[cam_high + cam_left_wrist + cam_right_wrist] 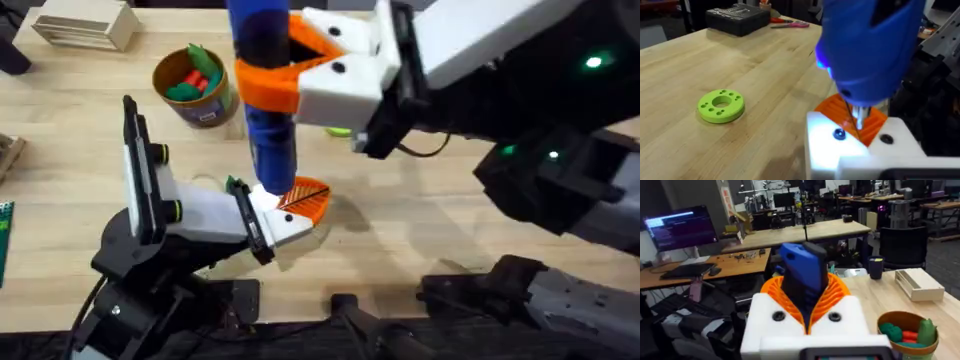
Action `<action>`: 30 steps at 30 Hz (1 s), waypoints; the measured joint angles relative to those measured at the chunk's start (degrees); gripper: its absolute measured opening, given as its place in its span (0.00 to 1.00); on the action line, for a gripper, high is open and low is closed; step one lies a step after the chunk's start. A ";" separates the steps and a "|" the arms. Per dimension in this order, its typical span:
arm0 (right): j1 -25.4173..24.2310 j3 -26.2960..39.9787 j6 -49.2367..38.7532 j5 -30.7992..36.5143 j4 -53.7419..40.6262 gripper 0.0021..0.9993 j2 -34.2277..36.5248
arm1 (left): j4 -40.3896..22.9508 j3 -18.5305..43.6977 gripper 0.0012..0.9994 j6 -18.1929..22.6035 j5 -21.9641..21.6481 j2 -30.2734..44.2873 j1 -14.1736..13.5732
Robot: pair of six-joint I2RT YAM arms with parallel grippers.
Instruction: Pick up the gripper from the table and insert it into the empty holder that is missing its gripper. Then pick up a screw, insert it into the mounting hole, and use the screwdriver to tighten it. Finally, clean up the table by picking up the vegetable and placing it into the bucket.
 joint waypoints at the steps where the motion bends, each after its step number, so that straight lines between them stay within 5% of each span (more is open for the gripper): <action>1: 0.14 0.00 -0.17 -0.03 0.17 0.03 0.45 | 0.00 0.00 0.01 0.00 0.00 0.00 0.00; 30: 1.54 0.00 -4.18 0.02 0.44 0.03 1.85 | -0.57 0.02 0.01 -0.02 0.04 0.00 0.00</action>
